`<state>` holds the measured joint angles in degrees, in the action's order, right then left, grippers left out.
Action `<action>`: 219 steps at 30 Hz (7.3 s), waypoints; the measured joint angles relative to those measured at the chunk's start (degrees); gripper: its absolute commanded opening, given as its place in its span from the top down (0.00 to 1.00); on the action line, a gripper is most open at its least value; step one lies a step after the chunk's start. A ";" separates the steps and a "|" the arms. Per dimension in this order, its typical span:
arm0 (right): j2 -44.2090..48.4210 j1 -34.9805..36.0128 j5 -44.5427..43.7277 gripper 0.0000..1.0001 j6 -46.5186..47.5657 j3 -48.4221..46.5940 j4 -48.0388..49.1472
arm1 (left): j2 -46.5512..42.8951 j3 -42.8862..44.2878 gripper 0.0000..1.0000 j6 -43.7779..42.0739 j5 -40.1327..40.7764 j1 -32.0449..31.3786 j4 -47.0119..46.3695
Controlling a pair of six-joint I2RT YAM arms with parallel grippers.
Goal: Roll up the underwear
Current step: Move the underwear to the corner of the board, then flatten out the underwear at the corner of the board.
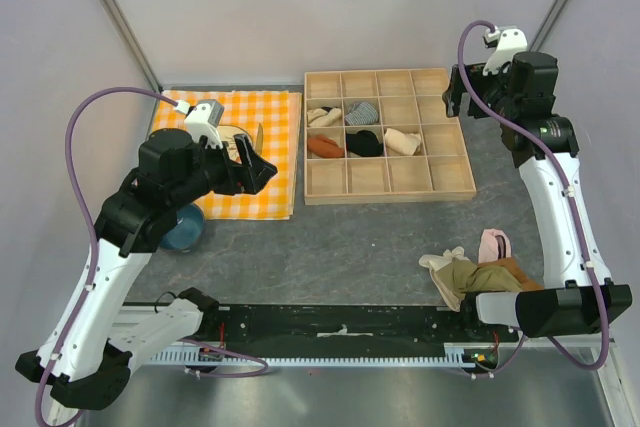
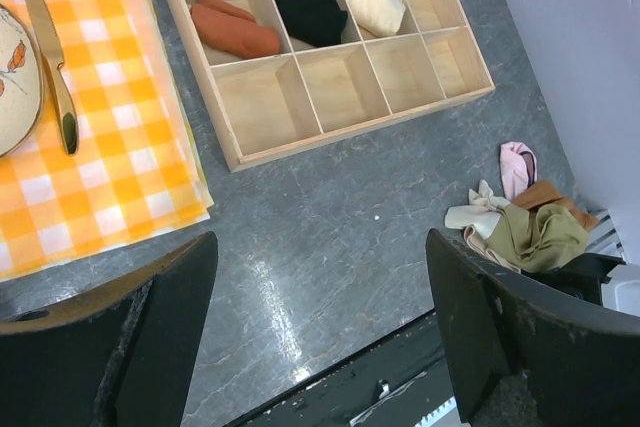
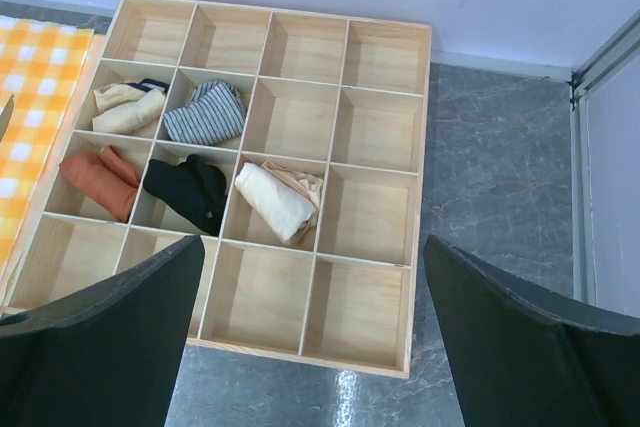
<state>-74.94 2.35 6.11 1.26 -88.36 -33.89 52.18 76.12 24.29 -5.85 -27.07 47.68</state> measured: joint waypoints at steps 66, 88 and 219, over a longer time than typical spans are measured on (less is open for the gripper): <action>-3.15 2.95 19.39 0.13 54.53 28.35 -32.35 | -5.75 -25.55 0.07 8.37 -3.87 0.00 -17.81; -3.08 25.59 10.34 0.41 45.09 37.53 -25.86 | -15.80 -34.12 0.10 8.24 -12.94 0.00 -13.92; 7.69 37.51 27.32 1.00 45.59 40.76 -0.11 | 35.56 -36.57 0.37 1.44 -21.22 -12.28 -52.11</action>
<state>-67.24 39.86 33.43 46.85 -47.59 -34.00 87.74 39.55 25.74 -27.07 -39.35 -4.43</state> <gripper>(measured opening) 0.006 0.643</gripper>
